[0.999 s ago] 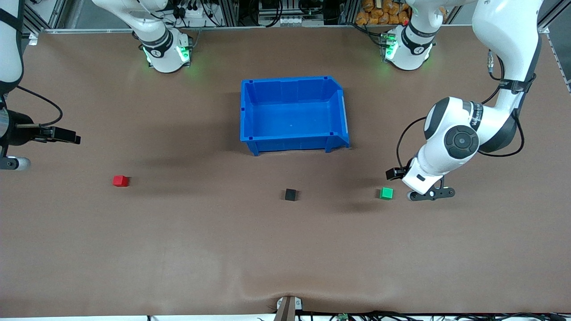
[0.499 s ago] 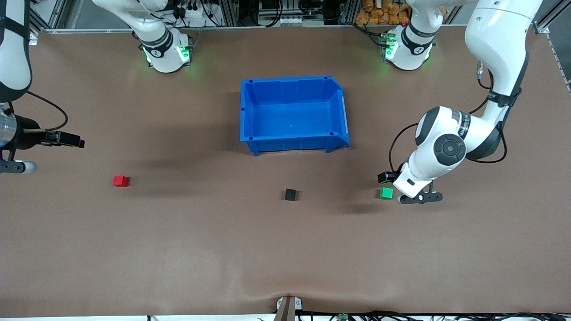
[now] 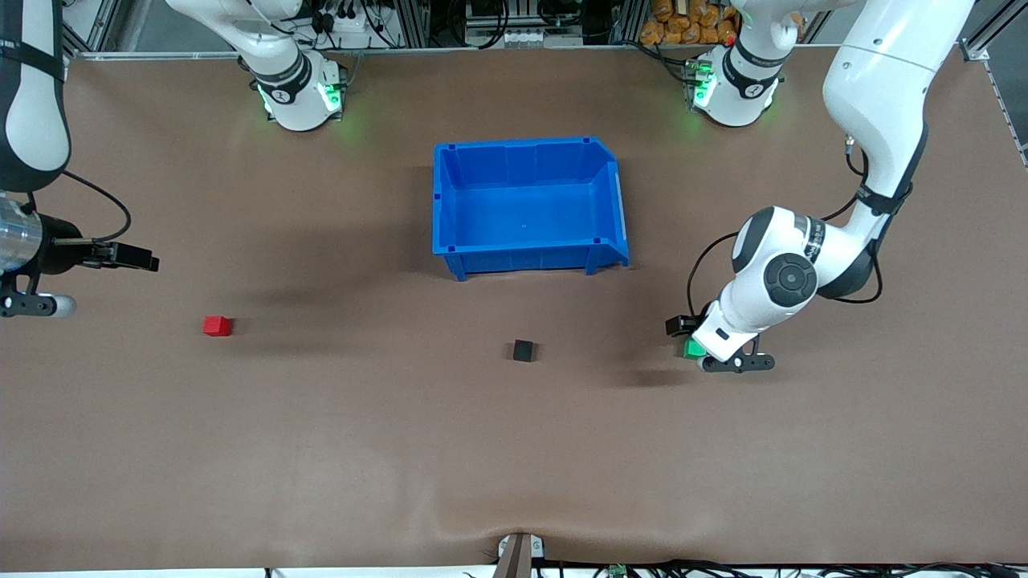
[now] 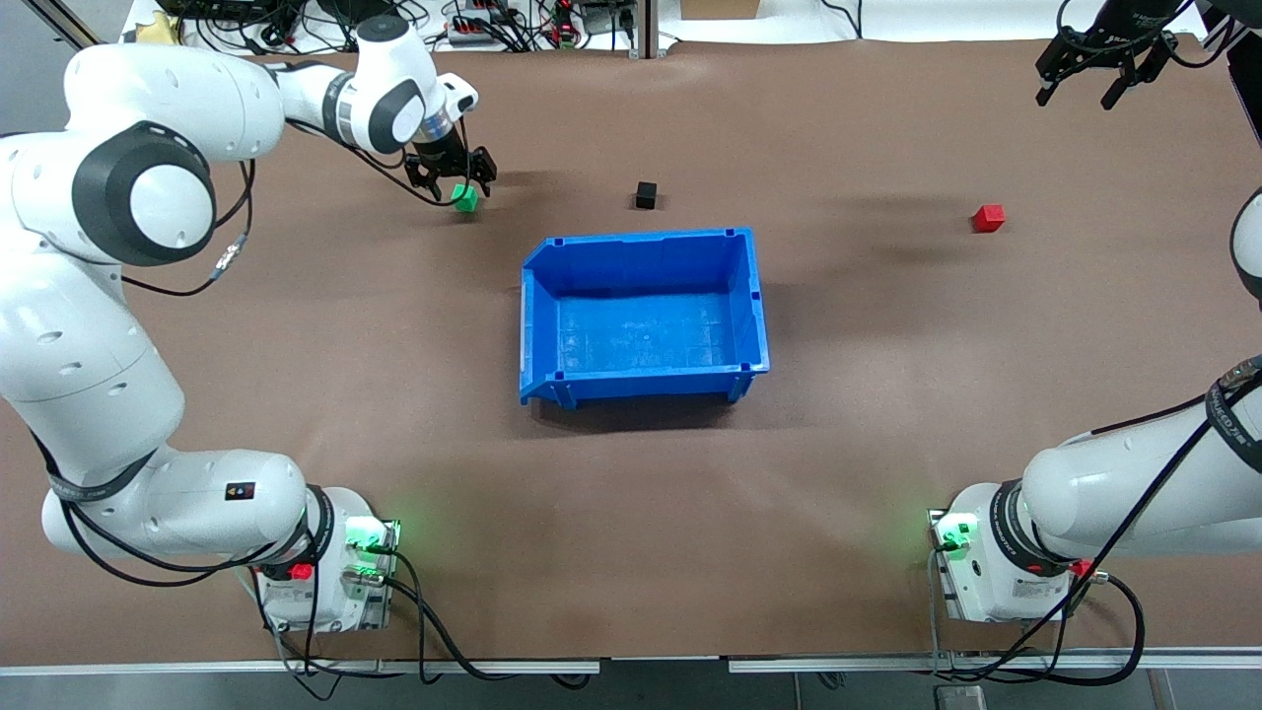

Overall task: Attach green and red cubes to black cube
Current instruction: 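Lower the left gripper over the green cube and close on it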

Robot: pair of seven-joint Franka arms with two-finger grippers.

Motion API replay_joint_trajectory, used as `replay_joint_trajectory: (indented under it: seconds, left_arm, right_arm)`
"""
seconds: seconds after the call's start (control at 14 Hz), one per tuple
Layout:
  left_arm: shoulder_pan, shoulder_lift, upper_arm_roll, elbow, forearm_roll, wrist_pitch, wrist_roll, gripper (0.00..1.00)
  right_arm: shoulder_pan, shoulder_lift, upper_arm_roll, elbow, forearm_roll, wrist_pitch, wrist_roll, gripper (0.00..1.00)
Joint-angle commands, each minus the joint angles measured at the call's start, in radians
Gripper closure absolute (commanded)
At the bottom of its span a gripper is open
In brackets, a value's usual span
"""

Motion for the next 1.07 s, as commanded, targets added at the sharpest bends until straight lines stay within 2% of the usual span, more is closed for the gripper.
replay_joint_trajectory:
  seconds: [0.0,0.5,0.57,0.71,1.0]
  left_arm:
    - [0.004,0.023,0.000,-0.009,0.097,0.058,0.009,0.00]
    - [0.015,0.080,0.000,0.010,0.181,0.153,0.038,0.00]
    - [0.015,0.084,0.001,0.013,0.182,0.158,0.043,0.02]
    - [0.015,0.088,0.000,0.017,0.182,0.158,0.066,0.17]
    - [0.013,0.103,0.001,0.043,0.182,0.161,0.101,0.25]
  right_arm:
    - [-0.021,-0.009,0.017,-0.024,-0.016,0.022,0.006,0.00]
    - [-0.023,-0.007,0.016,-0.064,-0.016,0.086,0.006,0.00]
    - [-0.023,-0.001,0.016,-0.064,-0.016,0.089,0.006,0.00]
    - [-0.023,0.008,0.016,-0.064,-0.016,0.094,0.006,0.00]
    - [-0.024,0.027,0.016,-0.065,-0.016,0.105,0.006,0.00]
